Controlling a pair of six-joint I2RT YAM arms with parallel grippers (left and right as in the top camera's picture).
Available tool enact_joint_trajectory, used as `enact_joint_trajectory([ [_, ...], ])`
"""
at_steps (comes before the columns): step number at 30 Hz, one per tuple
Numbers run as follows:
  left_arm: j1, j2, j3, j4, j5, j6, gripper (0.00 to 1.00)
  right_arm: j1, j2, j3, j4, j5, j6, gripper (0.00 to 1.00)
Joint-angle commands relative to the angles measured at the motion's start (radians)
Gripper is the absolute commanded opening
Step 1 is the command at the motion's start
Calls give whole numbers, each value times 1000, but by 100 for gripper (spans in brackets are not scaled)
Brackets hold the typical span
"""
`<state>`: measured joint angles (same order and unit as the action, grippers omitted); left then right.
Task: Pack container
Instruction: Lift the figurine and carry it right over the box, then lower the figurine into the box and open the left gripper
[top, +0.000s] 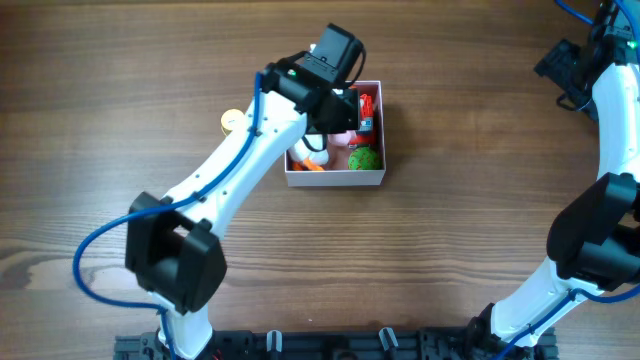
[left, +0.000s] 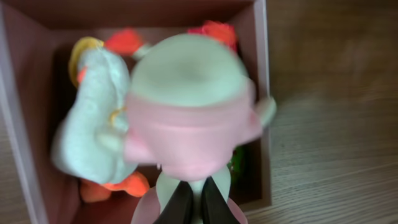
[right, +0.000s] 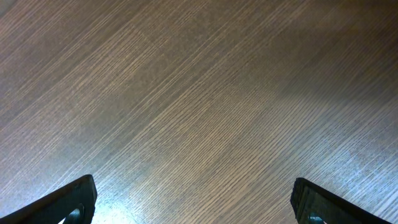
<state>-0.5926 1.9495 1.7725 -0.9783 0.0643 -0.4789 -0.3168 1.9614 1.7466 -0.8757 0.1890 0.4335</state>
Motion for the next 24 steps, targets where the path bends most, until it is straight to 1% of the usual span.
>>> enact_joint_trajectory([
  [1, -4, 59, 21, 4, -21, -32, 4, 3, -13, -4, 1, 21, 14, 100],
  [15, 2, 81, 21, 59, -60, -31, 4, 3, -13, -4, 1, 21, 14, 100],
  [19, 2, 103, 21, 53, -63, -31, 4, 3, -13, -4, 1, 21, 13, 100],
  [24, 2, 114, 21, 55, -63, -31, 9, 3, -13, -4, 1, 21, 13, 100],
])
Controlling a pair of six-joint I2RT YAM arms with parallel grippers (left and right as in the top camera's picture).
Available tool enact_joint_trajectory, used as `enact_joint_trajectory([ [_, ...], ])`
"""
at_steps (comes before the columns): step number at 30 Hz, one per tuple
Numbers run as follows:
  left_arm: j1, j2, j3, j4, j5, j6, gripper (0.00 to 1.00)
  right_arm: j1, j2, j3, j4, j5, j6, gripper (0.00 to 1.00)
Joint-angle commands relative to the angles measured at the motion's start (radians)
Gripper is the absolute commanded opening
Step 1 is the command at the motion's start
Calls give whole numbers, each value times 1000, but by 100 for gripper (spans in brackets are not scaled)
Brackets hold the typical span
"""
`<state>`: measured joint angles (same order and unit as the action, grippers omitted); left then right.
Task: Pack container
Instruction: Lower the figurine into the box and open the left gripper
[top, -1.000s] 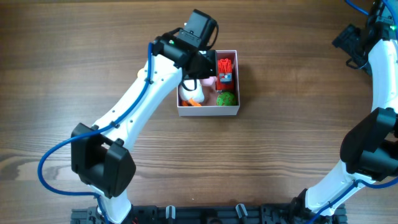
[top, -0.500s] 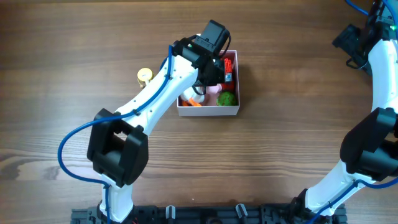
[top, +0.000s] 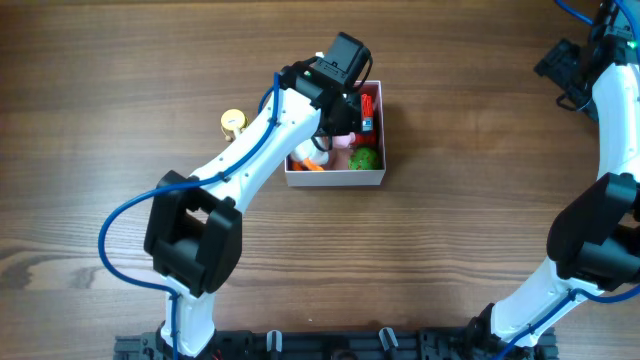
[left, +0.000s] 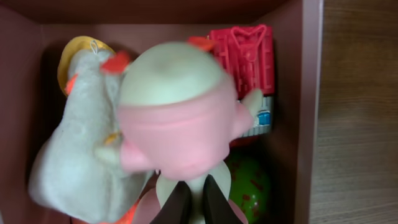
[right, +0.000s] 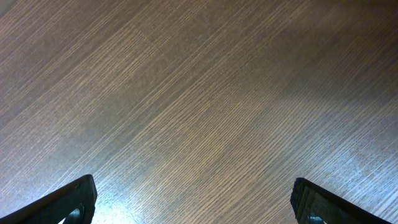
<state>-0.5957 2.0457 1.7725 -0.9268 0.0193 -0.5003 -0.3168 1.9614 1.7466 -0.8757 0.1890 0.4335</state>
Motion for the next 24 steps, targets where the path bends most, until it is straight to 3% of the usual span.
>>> enact_joint_trajectory([
  [1, 5, 18, 21, 7, -18, -10, 9, 3, -13, -4, 1, 21, 14, 100],
  [5, 5, 18, 21, 10, -18, -10, 13, 3, -13, -4, 1, 21, 14, 100],
  [8, 5, 18, 21, 10, -18, -10, 31, 3, -13, -4, 1, 21, 14, 100],
  [9, 5, 18, 21, 10, -18, -9, 39, 3, -13, -4, 1, 21, 14, 100],
  [10, 5, 19, 21, 10, -18, -9, 56, 3, -13, -4, 1, 21, 14, 100],
  [11, 5, 18, 21, 10, -18, -9, 79, 3, -13, -4, 1, 21, 14, 100],
  [13, 5, 18, 21, 10, -18, -9, 96, 3, -13, -4, 1, 21, 13, 100],
  [14, 5, 18, 21, 10, -18, -9, 100, 3, -13, -4, 1, 21, 14, 100],
  [24, 26, 3, 23, 11, -21, 4, 100, 3, -13, -4, 1, 21, 14, 100],
])
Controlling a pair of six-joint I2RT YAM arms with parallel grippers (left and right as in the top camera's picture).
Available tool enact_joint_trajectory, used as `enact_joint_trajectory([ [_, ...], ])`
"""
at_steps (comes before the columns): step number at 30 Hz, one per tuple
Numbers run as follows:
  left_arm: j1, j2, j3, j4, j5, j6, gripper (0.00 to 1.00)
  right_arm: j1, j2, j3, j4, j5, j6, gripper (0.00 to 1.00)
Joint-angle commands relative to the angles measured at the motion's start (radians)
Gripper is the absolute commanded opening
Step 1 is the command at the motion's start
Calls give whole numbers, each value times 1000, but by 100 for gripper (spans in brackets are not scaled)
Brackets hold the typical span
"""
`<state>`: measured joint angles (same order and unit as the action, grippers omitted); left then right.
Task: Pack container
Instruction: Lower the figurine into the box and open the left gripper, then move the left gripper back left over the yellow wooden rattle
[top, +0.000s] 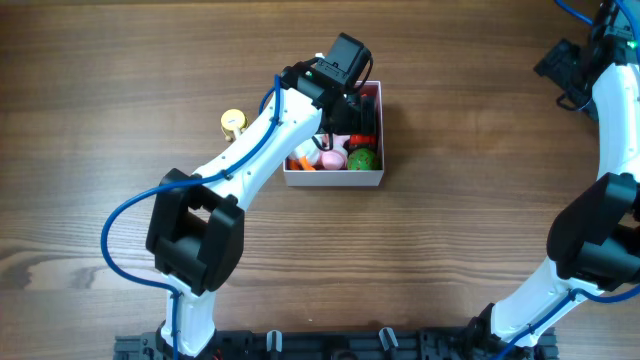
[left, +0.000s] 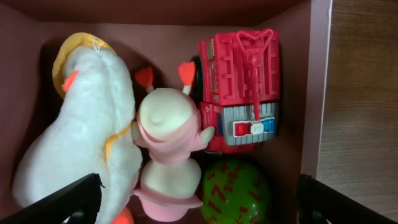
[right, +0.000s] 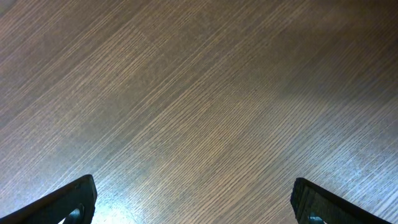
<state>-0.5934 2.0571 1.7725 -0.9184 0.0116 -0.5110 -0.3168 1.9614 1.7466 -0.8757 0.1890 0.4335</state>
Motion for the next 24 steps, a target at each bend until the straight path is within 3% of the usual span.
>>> enact_joint_trajectory([
  [1, 34, -19, 25, 2, -13, 27, 100, 3, -13, -4, 1, 21, 14, 100],
  [11, 229, -227, 62, -42, -38, 14, 100, 3, -13, -4, 1, 21, 14, 100],
  [18, 344, -229, 62, -187, 12, 11, 100, 3, -13, -4, 1, 21, 14, 100],
  [24, 384, -228, 37, -212, -93, 23, 100, 3, -13, -4, 1, 21, 14, 100],
])
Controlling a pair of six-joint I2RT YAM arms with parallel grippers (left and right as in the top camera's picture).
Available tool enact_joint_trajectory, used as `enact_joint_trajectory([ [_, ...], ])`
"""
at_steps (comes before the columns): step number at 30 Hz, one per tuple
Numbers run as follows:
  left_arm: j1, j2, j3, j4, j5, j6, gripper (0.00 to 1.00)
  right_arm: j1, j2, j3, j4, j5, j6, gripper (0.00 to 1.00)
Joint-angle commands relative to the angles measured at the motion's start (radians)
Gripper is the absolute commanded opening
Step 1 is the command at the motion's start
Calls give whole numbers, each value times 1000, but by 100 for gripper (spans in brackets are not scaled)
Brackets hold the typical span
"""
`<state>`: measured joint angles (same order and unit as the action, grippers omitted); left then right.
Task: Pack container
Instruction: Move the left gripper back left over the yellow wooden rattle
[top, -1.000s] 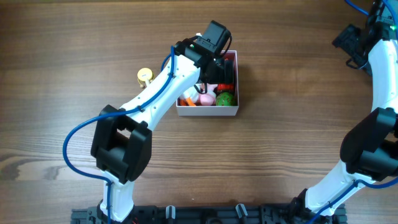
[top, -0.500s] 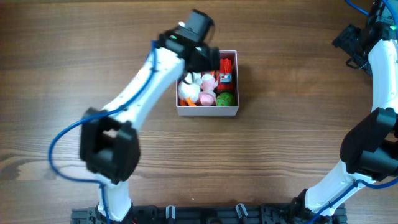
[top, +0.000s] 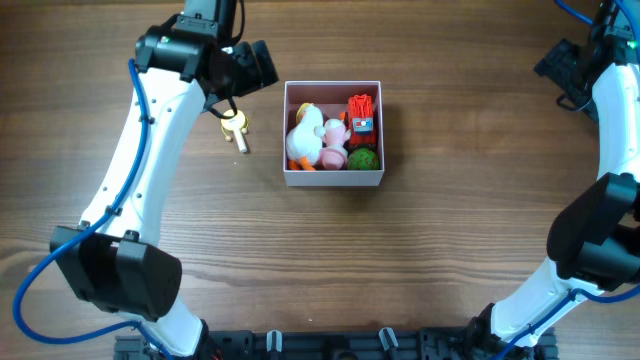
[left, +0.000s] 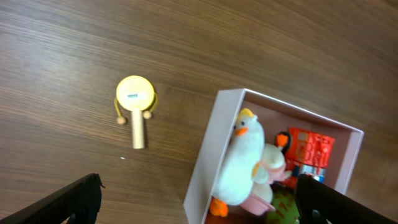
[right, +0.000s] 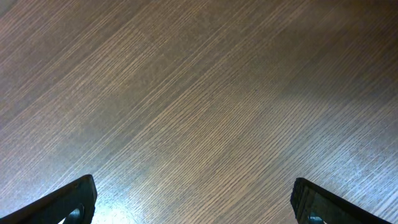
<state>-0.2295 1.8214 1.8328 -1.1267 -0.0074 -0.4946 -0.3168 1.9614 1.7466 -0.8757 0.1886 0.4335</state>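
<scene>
The white box (top: 334, 180) holds a white plush duck (top: 304, 135), a pink figure (top: 332, 145), a red fire truck (top: 361, 112) and a green ball (top: 362, 158). In the left wrist view the duck (left: 244, 163) and truck (left: 311, 149) show inside the box (left: 205, 155). A yellow rattle drum (top: 233, 125) lies on the table left of the box; its disc (left: 135, 96) faces up. My left gripper (top: 245, 65) hangs open and empty high above the table (left: 196, 190), up and left of the box. My right gripper (right: 193, 186) is open over bare wood at the far right (top: 562, 65).
The wooden table (top: 450, 250) stretches around the box. The right arm (top: 610, 110) stands along the right edge. The left arm (top: 150, 150) crosses the table's left part.
My left gripper was open low inside the box over the pink figure. Now it is higher and to the left, outside the box. The figure stays in the box. The right arm has not moved.
My left gripper was shut on the pink figure over the box, then lower inside it between duck and truck. Then it was open, with the figure lying in the box. Now the gripper is out and to the left, near the yellow drum.
</scene>
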Motion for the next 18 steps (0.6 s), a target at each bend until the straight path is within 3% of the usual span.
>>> enact_joint_trajectory([
  [1, 21, 11, -31, -3, -85, 6, 100, 3, -13, -4, 1, 21, 14, 100],
  [10, 21, 88, -108, -8, -96, -100, 100, 3, -13, -4, 1, 21, 13, 100],
  [18, 21, 164, -112, -27, -88, -296, 100, 3, -13, -4, 1, 21, 13, 100],
])
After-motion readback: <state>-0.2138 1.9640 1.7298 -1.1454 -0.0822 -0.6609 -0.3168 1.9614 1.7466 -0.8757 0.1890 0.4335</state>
